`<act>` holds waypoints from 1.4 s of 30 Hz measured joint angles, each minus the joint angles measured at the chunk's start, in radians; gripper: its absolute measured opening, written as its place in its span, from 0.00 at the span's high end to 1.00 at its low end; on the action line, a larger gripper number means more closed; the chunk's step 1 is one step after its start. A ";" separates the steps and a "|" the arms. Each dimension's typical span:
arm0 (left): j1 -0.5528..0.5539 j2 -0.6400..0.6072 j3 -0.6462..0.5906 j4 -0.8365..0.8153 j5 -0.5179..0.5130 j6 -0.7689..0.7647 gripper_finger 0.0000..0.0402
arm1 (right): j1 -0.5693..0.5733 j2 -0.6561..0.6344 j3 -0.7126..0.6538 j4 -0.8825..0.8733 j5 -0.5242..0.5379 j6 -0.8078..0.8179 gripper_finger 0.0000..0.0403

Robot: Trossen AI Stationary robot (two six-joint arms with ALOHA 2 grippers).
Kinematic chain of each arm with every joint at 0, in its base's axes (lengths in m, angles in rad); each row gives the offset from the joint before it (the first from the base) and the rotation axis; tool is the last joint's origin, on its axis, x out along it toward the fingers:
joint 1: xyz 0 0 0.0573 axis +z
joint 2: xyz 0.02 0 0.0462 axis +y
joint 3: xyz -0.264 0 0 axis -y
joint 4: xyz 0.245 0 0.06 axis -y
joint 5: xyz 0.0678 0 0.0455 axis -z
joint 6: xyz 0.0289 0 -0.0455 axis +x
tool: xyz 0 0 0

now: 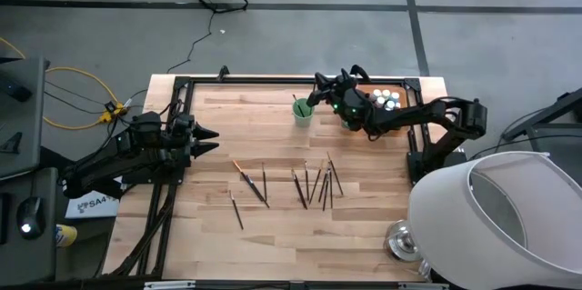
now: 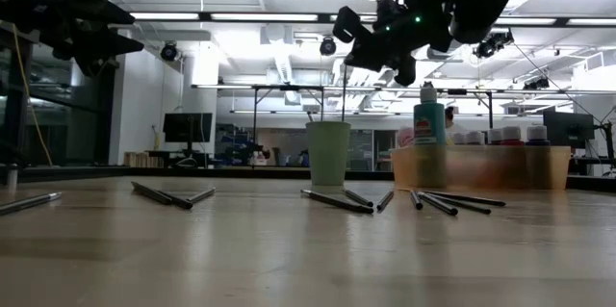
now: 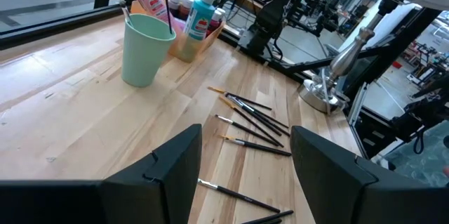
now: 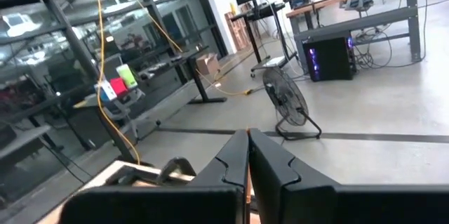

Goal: Pick & Place Paint Supplies
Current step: Put the gold paintbrush into the green cup

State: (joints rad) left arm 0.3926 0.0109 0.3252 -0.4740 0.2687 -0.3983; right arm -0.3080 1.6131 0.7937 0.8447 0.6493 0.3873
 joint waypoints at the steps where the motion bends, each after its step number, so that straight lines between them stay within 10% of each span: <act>1: 0.000 0.000 0.000 0.000 0.000 0.000 0.47 | 0.000 0.000 0.000 0.007 0.000 0.000 0.99; 15: 0.000 0.000 0.001 0.000 0.000 0.000 0.47 | 0.000 0.031 0.000 -0.025 -0.069 0.004 0.97; 26: 0.000 0.000 0.001 0.000 0.000 0.000 0.47 | 0.027 0.024 0.000 -0.039 -0.089 0.007 0.71; 42: 0.000 0.000 0.001 0.000 0.000 0.000 0.47 | 0.080 -0.173 0.000 -0.579 -0.471 0.364 0.69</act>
State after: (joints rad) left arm 0.3924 0.0109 0.3264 -0.4744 0.2684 -0.3981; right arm -0.2282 1.4399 0.7940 0.2655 0.1778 0.7517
